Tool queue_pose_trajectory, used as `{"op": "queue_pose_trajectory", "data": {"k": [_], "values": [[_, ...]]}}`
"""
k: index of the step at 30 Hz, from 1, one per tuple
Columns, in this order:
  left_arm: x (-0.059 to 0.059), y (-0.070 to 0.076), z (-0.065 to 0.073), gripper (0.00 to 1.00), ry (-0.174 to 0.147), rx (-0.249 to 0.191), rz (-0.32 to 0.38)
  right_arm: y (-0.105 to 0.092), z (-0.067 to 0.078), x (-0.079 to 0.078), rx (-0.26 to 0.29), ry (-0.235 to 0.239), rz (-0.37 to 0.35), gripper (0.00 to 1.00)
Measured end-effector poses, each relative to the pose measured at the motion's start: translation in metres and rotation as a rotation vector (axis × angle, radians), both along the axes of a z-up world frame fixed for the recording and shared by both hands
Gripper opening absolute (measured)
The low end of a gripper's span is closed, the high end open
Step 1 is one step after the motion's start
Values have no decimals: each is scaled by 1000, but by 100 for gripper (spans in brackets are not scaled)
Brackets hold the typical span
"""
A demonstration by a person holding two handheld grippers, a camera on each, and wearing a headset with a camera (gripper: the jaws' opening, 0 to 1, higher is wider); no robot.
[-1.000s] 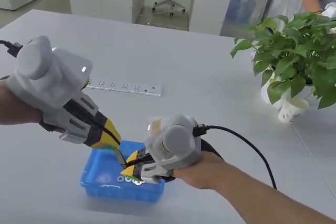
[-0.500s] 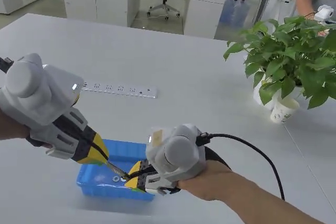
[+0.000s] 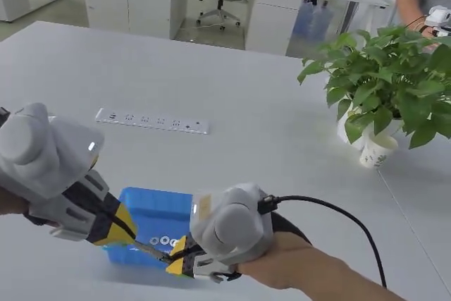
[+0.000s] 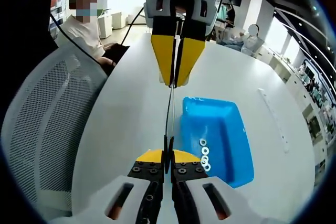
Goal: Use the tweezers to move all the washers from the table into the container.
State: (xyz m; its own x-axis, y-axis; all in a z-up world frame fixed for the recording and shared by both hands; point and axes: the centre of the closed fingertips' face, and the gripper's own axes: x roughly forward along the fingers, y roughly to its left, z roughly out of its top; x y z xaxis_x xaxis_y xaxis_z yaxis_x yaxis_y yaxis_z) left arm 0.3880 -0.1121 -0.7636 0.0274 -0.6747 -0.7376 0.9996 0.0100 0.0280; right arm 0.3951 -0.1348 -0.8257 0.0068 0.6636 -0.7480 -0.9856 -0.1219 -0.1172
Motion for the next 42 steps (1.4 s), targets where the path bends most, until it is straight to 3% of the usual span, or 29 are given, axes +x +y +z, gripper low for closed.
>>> {"op": "queue_pose_trajectory", "data": {"k": [3,11,19,29,42], "values": [[-7,1,-12,6,2,49,-21,0,-2,-5,-5,5,0,4],[-19,-2,-27,7,5,80,-27,-3,-11,-19,-42,17,15,4],[-30,6,-52,6,-6,166,-46,-3,-19,-33,-59,35,13,4],[-43,10,-71,5,5,164,-46,-5,-29,-50,-66,66,6,4],[-56,12,-95,5,11,186,-34,-2,-43,-62,-43,48,11,5]]}}
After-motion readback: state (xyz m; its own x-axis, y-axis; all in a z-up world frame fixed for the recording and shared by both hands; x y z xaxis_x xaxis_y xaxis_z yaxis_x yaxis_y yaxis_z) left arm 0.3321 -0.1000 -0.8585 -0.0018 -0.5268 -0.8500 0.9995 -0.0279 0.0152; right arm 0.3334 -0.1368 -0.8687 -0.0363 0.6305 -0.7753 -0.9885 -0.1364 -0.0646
